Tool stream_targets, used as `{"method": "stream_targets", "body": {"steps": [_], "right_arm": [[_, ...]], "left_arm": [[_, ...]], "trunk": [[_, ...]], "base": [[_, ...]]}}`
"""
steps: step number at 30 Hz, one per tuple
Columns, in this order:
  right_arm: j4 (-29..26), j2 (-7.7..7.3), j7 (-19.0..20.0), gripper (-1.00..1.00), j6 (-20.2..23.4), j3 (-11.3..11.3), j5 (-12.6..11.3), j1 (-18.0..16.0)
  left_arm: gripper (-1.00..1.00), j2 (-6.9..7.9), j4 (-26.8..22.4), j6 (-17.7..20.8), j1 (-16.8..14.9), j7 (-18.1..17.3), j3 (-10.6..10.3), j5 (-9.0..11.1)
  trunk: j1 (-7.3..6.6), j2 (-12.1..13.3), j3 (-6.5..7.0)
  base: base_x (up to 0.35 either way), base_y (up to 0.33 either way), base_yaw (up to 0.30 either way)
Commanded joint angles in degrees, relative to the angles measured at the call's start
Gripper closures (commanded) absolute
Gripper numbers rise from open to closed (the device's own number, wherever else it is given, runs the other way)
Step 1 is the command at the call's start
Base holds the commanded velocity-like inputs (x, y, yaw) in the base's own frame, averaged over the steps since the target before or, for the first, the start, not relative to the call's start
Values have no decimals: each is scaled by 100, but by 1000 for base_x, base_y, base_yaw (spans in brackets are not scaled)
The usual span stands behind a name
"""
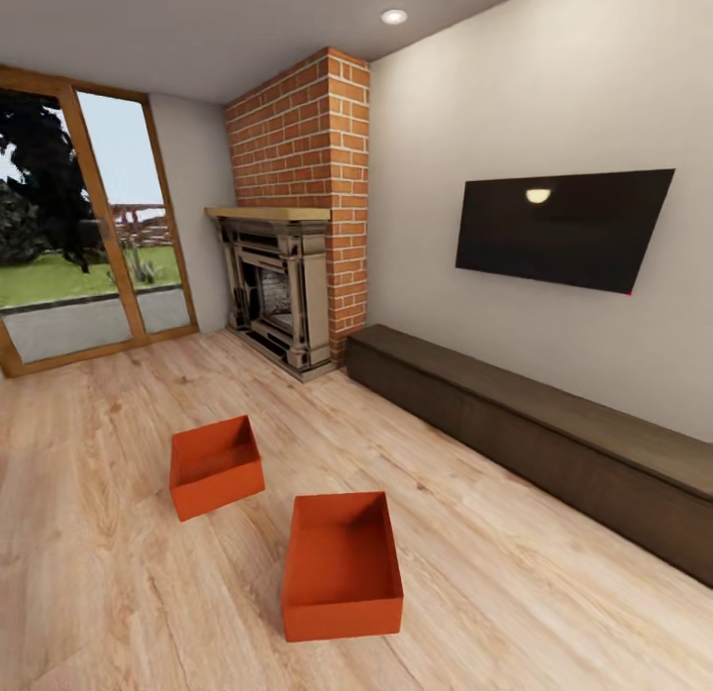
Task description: Move the two storage containers from the living room to the garage. In the garage, place one container on the floor and stack the other container on top of it (either order is fine).
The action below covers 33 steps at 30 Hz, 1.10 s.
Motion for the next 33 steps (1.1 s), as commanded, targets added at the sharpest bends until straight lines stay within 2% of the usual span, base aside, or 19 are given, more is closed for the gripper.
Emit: {"method": "stream_targets", "body": {"steps": [1, 11, 33], "right_arm": [[10, 2, -5, -100, -26, 49, -48, -4], [10, 2, -5, -100, -34, 42, -48, -4], [10, 2, -5, -100, -34, 48, -48, -4]], "left_arm": [[-100, 0, -1, -13, -1, 3, 15, 20], [-100, 2, 6, -164, 2, 3, 15, 27], [-100, -2, 7, -190, -3, 6, 12, 29]], "trunk": [[0, -3, -5], [0, -3, -5], [0, -3, -5]], "base": [[4, -1, 257], [56, 0, 38], [308, 0, 0]]}}
